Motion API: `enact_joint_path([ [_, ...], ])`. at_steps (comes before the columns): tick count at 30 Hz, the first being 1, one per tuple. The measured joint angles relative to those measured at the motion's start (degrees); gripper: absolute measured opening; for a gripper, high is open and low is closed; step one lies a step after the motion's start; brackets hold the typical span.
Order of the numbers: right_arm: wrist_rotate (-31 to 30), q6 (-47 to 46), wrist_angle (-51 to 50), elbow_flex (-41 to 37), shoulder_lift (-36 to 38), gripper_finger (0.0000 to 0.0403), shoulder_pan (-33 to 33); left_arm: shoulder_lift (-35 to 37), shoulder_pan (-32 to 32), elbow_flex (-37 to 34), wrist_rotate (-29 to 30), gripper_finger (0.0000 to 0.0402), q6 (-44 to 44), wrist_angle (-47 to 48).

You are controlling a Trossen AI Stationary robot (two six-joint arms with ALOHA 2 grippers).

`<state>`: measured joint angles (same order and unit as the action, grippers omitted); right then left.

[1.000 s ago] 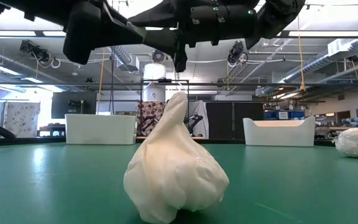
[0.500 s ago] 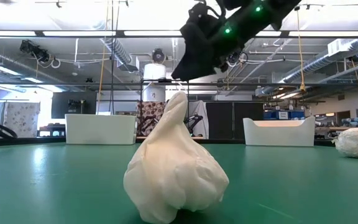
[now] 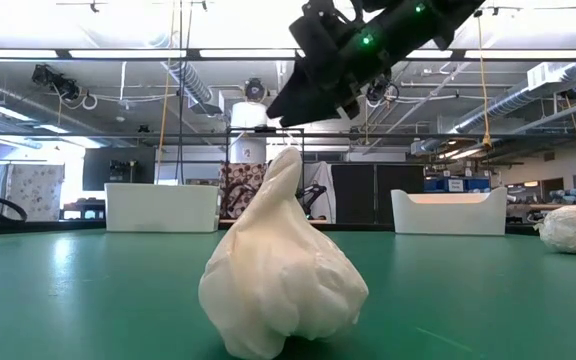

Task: Sort produce into baskets
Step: Put the top right white garlic into the gray bin

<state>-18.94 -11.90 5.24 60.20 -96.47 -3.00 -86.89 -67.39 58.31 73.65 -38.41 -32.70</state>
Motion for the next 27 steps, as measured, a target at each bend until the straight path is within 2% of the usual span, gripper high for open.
enact_joint_path([
  [4,1.03,0.36,1.4,0.0,0.0,0.0211,0.02,0.0,-1.57,4.12,-7.13,0.0132,1.24,10.03],
  [8,1.05,1.44,2.82,0.0,0.0,0.021,0.15,-0.01,-0.87,6.69,-20.13,0.0132,4.97,20.52],
  [10,1.05,1.55,3.29,0.0,0.0,0.021,0.15,-0.02,0.67,8.4,-26.42,0.0132,10.18,28.0],
  [14,1.07,2.41,3.26,0.0,0.0,0.021,0.15,-0.02,5.22,11.7,-35.36,0.0132,27.92,44.76],
  [19,1.07,3.1,3.26,0.0,0.0,0.021,0.17,-0.02,10.42,12.76,-42.63,0.0132,52.64,63.58],
  [24,1.07,3.08,2.52,0.0,0.0,0.021,0.17,0.0,12.17,11.95,-53.07,0.0132,79.74,80.85],
  [27,1.07,2.92,2.03,0.0,0.0,0.021,0.17,0.0,11.45,10.06,-61.75,0.0132,95.22,88.76],
])
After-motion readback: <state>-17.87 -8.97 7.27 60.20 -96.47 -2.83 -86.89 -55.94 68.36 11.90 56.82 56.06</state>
